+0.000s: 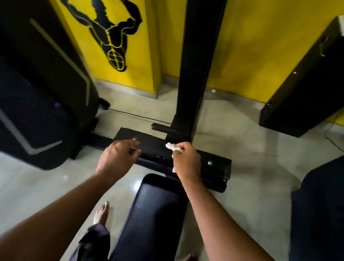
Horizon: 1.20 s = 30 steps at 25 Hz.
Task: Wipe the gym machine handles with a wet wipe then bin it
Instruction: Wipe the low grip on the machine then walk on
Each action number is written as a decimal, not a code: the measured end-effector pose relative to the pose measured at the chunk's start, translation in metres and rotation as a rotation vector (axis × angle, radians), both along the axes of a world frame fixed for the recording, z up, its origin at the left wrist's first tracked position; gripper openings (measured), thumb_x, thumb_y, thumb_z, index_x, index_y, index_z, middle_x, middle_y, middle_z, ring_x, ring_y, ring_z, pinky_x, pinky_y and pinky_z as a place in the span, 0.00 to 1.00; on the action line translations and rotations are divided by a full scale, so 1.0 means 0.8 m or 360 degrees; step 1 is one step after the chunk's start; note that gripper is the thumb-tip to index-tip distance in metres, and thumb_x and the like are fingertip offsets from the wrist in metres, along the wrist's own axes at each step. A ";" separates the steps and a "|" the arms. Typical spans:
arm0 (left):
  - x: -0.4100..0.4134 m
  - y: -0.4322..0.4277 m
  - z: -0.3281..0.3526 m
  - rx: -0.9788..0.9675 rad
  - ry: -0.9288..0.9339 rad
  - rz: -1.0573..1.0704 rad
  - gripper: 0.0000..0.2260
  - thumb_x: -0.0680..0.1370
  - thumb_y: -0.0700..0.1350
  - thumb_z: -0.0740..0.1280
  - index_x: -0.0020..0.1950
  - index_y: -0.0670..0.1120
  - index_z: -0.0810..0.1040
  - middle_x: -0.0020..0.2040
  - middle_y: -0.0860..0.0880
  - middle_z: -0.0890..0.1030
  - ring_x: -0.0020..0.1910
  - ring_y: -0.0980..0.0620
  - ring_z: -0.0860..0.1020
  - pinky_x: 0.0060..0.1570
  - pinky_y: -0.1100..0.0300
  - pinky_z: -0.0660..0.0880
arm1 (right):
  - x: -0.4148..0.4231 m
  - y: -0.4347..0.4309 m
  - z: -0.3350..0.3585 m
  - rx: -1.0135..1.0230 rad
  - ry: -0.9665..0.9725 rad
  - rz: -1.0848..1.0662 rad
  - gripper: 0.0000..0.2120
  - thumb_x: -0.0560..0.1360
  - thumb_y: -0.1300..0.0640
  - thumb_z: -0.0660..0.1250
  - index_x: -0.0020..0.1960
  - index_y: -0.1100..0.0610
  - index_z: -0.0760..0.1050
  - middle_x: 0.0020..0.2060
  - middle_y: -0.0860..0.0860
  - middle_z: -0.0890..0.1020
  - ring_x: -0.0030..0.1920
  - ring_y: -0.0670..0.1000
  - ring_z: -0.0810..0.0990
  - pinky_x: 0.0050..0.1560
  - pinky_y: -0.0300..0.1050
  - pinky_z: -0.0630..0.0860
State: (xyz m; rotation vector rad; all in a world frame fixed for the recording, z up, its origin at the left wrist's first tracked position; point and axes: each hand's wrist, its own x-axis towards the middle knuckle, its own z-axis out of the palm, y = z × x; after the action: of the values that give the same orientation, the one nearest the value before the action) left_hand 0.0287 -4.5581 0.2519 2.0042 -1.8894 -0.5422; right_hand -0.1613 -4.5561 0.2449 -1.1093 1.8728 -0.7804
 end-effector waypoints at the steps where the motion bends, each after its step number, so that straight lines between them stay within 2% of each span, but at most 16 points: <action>1: 0.002 0.017 0.012 0.0014 0.0004 0.0034 0.14 0.77 0.50 0.69 0.63 0.51 0.81 0.56 0.48 0.84 0.53 0.48 0.81 0.51 0.56 0.76 | 0.004 0.007 0.013 -0.0013 -0.0046 0.0075 0.13 0.73 0.63 0.59 0.49 0.52 0.79 0.43 0.52 0.84 0.40 0.58 0.83 0.40 0.51 0.81; 4: 0.023 0.056 0.037 0.0004 0.0032 0.0188 0.14 0.78 0.52 0.68 0.63 0.53 0.80 0.57 0.49 0.83 0.53 0.49 0.81 0.51 0.56 0.77 | 0.026 0.027 0.043 -0.0060 -0.0020 0.0301 0.15 0.73 0.64 0.61 0.54 0.56 0.81 0.47 0.53 0.85 0.45 0.55 0.83 0.41 0.42 0.80; 8: 0.079 0.120 0.053 -0.0030 -0.0004 0.0351 0.15 0.78 0.52 0.67 0.64 0.53 0.79 0.57 0.51 0.83 0.55 0.48 0.79 0.54 0.54 0.75 | 0.092 0.070 0.057 -0.0143 0.0206 0.0682 0.07 0.73 0.58 0.66 0.47 0.57 0.81 0.42 0.52 0.85 0.44 0.55 0.82 0.43 0.45 0.78; 10: 0.130 0.164 0.055 -0.0026 -0.0011 0.0453 0.15 0.78 0.52 0.67 0.65 0.53 0.79 0.57 0.52 0.82 0.55 0.49 0.79 0.54 0.55 0.74 | 0.144 0.100 0.060 -0.0170 0.0226 0.0837 0.05 0.73 0.59 0.67 0.46 0.57 0.81 0.41 0.51 0.84 0.42 0.54 0.82 0.37 0.39 0.75; 12: 0.194 0.216 0.053 -0.0034 -0.0010 0.0582 0.15 0.78 0.53 0.67 0.64 0.54 0.79 0.56 0.53 0.83 0.54 0.49 0.79 0.52 0.56 0.72 | 0.207 0.136 0.063 -0.0215 0.0179 0.0956 0.05 0.74 0.62 0.65 0.47 0.58 0.79 0.42 0.49 0.83 0.38 0.50 0.80 0.26 0.28 0.67; 14: 0.262 0.272 0.053 -0.0058 0.0001 0.0692 0.15 0.78 0.54 0.67 0.64 0.55 0.79 0.55 0.54 0.83 0.53 0.50 0.79 0.51 0.57 0.72 | 0.274 0.173 0.061 -0.0246 0.0179 0.1035 0.05 0.77 0.61 0.63 0.49 0.57 0.77 0.47 0.50 0.83 0.34 0.44 0.76 0.23 0.26 0.64; 16: 0.332 0.326 0.056 -0.0090 0.0017 0.0756 0.14 0.78 0.54 0.67 0.63 0.55 0.79 0.54 0.54 0.83 0.53 0.50 0.79 0.52 0.56 0.73 | 0.344 0.209 0.055 -0.0251 0.0250 0.1107 0.04 0.79 0.60 0.62 0.51 0.56 0.75 0.49 0.51 0.82 0.36 0.44 0.76 0.26 0.27 0.66; 17: 0.371 0.359 0.056 -0.0108 0.0039 0.0788 0.14 0.78 0.54 0.68 0.62 0.55 0.80 0.54 0.54 0.83 0.53 0.50 0.79 0.52 0.56 0.73 | 0.385 0.233 0.051 -0.0278 0.0280 0.1135 0.05 0.79 0.60 0.62 0.52 0.57 0.75 0.49 0.51 0.81 0.40 0.47 0.79 0.32 0.29 0.71; 19: 0.451 0.431 0.056 -0.0096 0.0044 0.0855 0.13 0.77 0.53 0.68 0.62 0.54 0.80 0.53 0.53 0.84 0.53 0.49 0.80 0.52 0.56 0.74 | 0.471 0.284 0.047 -0.0334 0.0338 0.1174 0.07 0.78 0.61 0.62 0.55 0.57 0.74 0.52 0.54 0.82 0.51 0.56 0.80 0.46 0.45 0.78; 20: 0.489 0.470 0.056 -0.0081 0.0033 0.0891 0.13 0.77 0.53 0.68 0.62 0.54 0.80 0.53 0.53 0.84 0.53 0.49 0.80 0.52 0.56 0.74 | 0.514 0.310 0.049 -0.0347 0.0340 0.1203 0.08 0.78 0.62 0.63 0.56 0.57 0.74 0.53 0.54 0.82 0.54 0.57 0.80 0.49 0.48 0.78; 21: 0.520 0.506 0.055 -0.0072 0.0015 0.0919 0.13 0.78 0.54 0.68 0.62 0.54 0.80 0.53 0.53 0.84 0.53 0.49 0.80 0.51 0.57 0.74 | 0.552 0.334 0.055 -0.0334 0.0289 0.1239 0.09 0.77 0.63 0.64 0.56 0.57 0.75 0.53 0.53 0.82 0.54 0.57 0.80 0.48 0.45 0.79; 22: 0.546 0.534 0.055 -0.0048 -0.0006 0.0938 0.14 0.78 0.54 0.67 0.62 0.54 0.80 0.53 0.53 0.84 0.53 0.49 0.81 0.51 0.57 0.73 | 0.583 0.353 0.058 -0.0295 0.0203 0.1275 0.09 0.76 0.64 0.65 0.56 0.57 0.76 0.51 0.52 0.82 0.50 0.55 0.82 0.41 0.39 0.79; 23: 0.574 0.560 0.057 -0.0033 -0.0035 0.0969 0.14 0.78 0.55 0.67 0.62 0.54 0.80 0.54 0.54 0.84 0.54 0.49 0.81 0.50 0.57 0.73 | 0.617 0.370 0.065 -0.0266 0.0108 0.1333 0.08 0.76 0.64 0.66 0.54 0.58 0.77 0.49 0.51 0.82 0.44 0.52 0.82 0.32 0.32 0.76; 25: 0.638 0.604 0.060 -0.0039 -0.0099 0.1067 0.15 0.79 0.56 0.65 0.64 0.54 0.79 0.54 0.54 0.84 0.56 0.48 0.81 0.50 0.56 0.74 | 0.693 0.399 0.083 -0.0220 -0.0075 0.1398 0.04 0.75 0.63 0.68 0.50 0.60 0.78 0.40 0.50 0.82 0.32 0.46 0.78 0.23 0.28 0.68; 27: 0.694 0.625 0.070 -0.0072 -0.0133 0.1125 0.16 0.79 0.56 0.65 0.64 0.53 0.79 0.54 0.52 0.84 0.55 0.47 0.81 0.51 0.55 0.75 | 0.750 0.415 0.099 -0.0247 -0.0136 0.1418 0.03 0.76 0.61 0.69 0.49 0.60 0.78 0.33 0.46 0.79 0.28 0.43 0.76 0.23 0.27 0.66; 30: 0.762 0.616 0.080 -0.0150 -0.0097 0.1181 0.15 0.78 0.56 0.66 0.63 0.54 0.79 0.54 0.53 0.84 0.54 0.48 0.81 0.52 0.55 0.75 | 0.818 0.411 0.105 -0.0286 -0.0202 0.1476 0.10 0.75 0.63 0.69 0.54 0.52 0.75 0.37 0.44 0.78 0.34 0.43 0.79 0.26 0.24 0.67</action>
State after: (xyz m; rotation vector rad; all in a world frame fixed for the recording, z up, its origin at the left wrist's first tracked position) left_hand 0.6381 -4.0652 0.3160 2.4499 -1.0309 -0.1788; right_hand 0.4932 -4.2271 0.3290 -1.7797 0.9935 -0.4487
